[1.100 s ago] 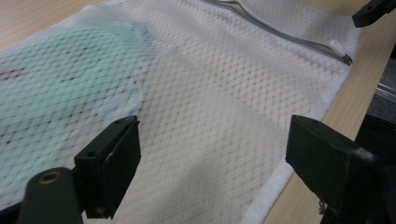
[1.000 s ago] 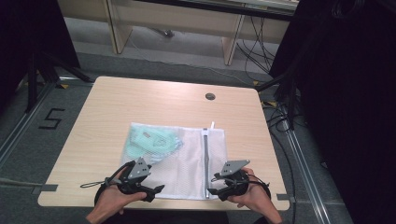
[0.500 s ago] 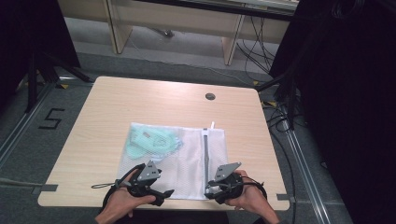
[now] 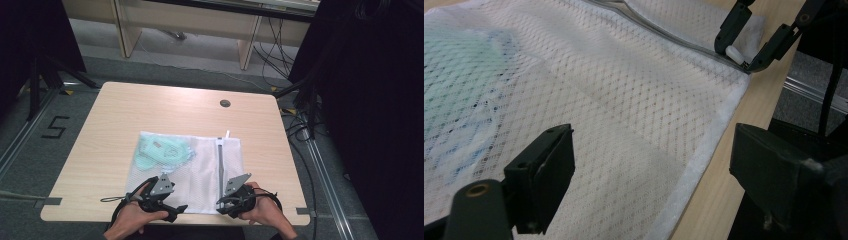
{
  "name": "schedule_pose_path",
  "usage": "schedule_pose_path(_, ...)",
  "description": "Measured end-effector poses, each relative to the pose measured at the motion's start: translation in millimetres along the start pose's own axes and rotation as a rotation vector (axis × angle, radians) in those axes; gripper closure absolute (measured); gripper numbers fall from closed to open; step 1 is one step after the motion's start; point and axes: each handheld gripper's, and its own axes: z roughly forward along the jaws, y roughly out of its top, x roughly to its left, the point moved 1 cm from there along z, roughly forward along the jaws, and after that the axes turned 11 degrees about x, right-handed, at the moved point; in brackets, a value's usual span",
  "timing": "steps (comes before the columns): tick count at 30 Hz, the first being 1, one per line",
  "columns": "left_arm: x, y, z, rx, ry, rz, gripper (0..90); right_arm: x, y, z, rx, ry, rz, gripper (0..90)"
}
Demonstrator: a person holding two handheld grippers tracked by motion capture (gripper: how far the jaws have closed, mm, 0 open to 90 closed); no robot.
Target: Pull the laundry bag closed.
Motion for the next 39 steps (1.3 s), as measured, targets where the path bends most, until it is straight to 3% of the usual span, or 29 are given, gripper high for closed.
schedule_pose_path(3, 2.5, 0.0, -0.9, 0.009, 0.011, 0.028, 17.6, -0.3, -0.2, -0.5, 0.0, 0.002, 0.001, 66.6)
schedule_pose_path(6, 0.8, -0.5, 0.2, -0.009, 0.008, -0.009, 17.5, 0.9, -0.4, -2.3, 0.0, 0.013, 0.029, 71.1)
schedule_pose_path(9, 2.1, -0.2, -1.8, 0.011, 0.01, 0.036, 17.6, 0.4, -0.6, -3.8, -0.001, 0.004, -0.006, 75.5)
schedule_pose_path(11, 0.6, -0.7, -0.6, 0.007, 0.015, 0.013, 17.5, 0.8, -0.7, -3.8, 0.001, 0.004, -0.014, 76.8)
schedule_pose_path(14, -0.1, -0.6, 0.0, 0.003, 0.007, 0.014, 17.5, 1.2, -0.3, -4.6, 0.001, 0.01, -0.032, 80.0)
schedule_pose_path(15, 1.4, 0.0, -0.4, 0.007, 0.01, 0.045, 17.5, 1.2, -0.5, -4.9, 0.002, 0.011, -0.033, 80.7)
schedule_pose_path(19, 0.8, -0.5, -0.1, 0.013, 0.011, 0.047, 17.5, 1.4, -2.2, -5.5, 0.008, 0.017, -0.037, 82.3)
schedule_pose_path(24, -2.9, -0.4, 2.4, 0.008, -0.005, 0.028, 17.3, 0.9, -5.0, -8.3, 0.008, 0.017, -0.024, 86.0)
schedule_pose_path(26, -4.4, -0.2, 3.7, 0.004, -0.018, 0.032, 17.8, 2.7, -5.1, -8.1, 0.011, 0.021, 0.007, 86.1)
schedule_pose_path(27, -5.3, -0.1, 4.0, 0.001, -0.025, 0.046, 17.8, 2.7, -5.1, -8.1, 0.011, 0.021, 0.007, 86.1)
schedule_pose_path(28, -6.6, 0.4, 4.3, -0.002, -0.026, 0.068, 22.0, 2.3, -3.7, -10.0, -0.001, -0.005, -0.024, 86.1)
schedule_pose_path(30, -10.8, 1.4, 5.9, -0.01, -0.026, 0.09, 22.0, 3.0, -3.1, -11.1, -0.006, -0.004, -0.022, 86.1)
schedule_pose_path(34, -19.4, 4.8, 12.6, -0.023, -0.063, 0.121, 24.1, 4.3, -1.9, -11.9, -0.007, -0.012, -0.02, 86.2)
schedule_pose_path(35, -21.5, 5.9, 14.8, -0.029, -0.094, 0.139, 23.6, 4.2, -1.6, -13.3, -0.019, -0.018, -0.016, 86.2)
schedule_pose_path(39, -33.5, 8.0, 26.6, -0.023, -0.114, 0.163, 22.4, 3.7, -1.1, -15.4, -0.039, -0.019, -0.008, 86.2)
